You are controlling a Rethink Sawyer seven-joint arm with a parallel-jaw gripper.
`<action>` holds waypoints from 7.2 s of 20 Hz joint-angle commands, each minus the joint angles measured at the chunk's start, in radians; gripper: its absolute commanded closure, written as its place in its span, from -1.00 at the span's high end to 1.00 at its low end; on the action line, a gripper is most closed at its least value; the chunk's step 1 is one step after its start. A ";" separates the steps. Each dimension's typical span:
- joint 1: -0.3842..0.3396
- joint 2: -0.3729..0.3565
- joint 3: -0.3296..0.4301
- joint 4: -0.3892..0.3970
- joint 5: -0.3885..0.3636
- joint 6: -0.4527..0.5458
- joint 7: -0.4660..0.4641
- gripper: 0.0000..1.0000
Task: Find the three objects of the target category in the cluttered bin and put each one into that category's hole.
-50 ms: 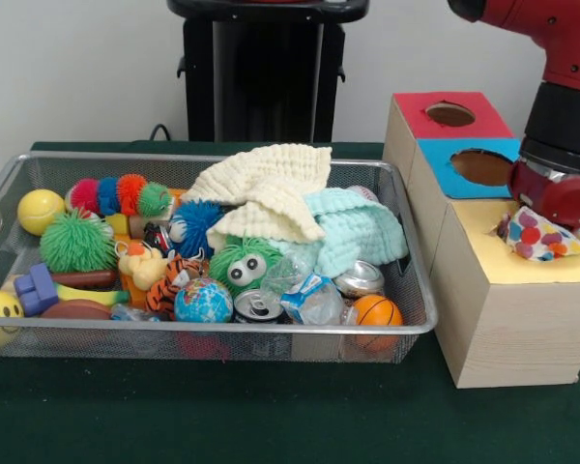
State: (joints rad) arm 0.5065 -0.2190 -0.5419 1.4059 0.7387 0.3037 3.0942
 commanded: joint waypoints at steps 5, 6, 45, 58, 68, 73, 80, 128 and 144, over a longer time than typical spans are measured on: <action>-0.025 0.168 0.223 0.144 0.012 -0.091 0.154 -1.00; -0.023 0.168 0.221 0.144 0.016 -0.086 0.159 -1.00; -0.031 0.063 0.167 0.204 0.019 0.128 0.142 1.00; -0.100 -0.074 0.137 0.238 -0.074 0.262 0.009 1.00; -0.163 -0.108 0.145 0.212 -0.170 0.284 -0.069 -1.00; -0.220 -0.144 0.207 0.237 -0.156 0.195 -0.064 -1.00; -0.229 -0.145 0.164 0.172 -0.213 0.283 -0.028 -1.00; -0.325 -0.074 0.164 -0.395 -0.330 0.835 0.117 -1.00; -0.314 -0.022 0.200 -0.259 -0.319 0.586 0.079 -1.00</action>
State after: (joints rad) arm 0.2249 -0.2879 -0.4374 1.0192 0.4282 0.9987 3.0942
